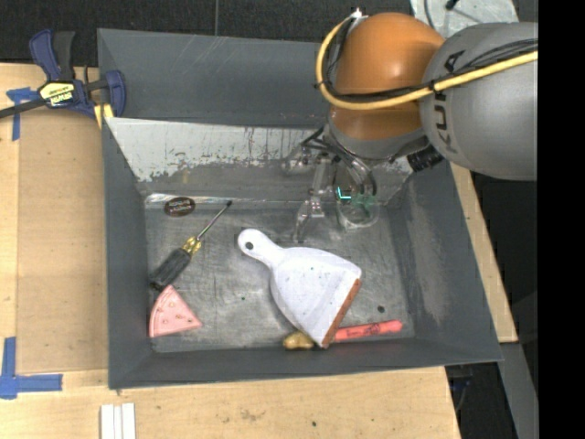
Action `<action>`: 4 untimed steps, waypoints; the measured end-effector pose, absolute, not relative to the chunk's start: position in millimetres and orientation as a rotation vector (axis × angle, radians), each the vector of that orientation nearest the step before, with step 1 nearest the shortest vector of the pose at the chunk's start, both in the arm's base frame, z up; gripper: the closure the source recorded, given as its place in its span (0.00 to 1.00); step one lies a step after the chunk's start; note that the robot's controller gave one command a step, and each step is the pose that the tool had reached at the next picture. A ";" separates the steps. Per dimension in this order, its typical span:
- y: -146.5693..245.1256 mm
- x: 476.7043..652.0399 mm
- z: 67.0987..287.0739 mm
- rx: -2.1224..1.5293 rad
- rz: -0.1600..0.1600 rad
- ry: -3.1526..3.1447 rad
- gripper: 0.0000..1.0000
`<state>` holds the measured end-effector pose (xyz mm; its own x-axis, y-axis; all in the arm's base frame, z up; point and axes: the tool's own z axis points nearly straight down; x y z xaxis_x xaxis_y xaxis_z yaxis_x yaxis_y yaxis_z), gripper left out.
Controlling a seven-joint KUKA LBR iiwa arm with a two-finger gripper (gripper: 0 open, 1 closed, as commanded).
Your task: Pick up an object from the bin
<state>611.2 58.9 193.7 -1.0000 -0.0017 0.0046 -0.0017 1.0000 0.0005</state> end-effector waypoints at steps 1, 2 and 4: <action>58.7 612.8 198.6 0.001 -0.001 -3.145 0.00; 92.2 615.0 155.6 0.062 0.000 -3.153 0.00; 95.7 614.5 102.6 0.669 0.002 -3.078 0.00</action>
Offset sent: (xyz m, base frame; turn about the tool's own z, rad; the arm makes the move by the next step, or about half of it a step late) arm -0.0003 0.0966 -0.1237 -0.1121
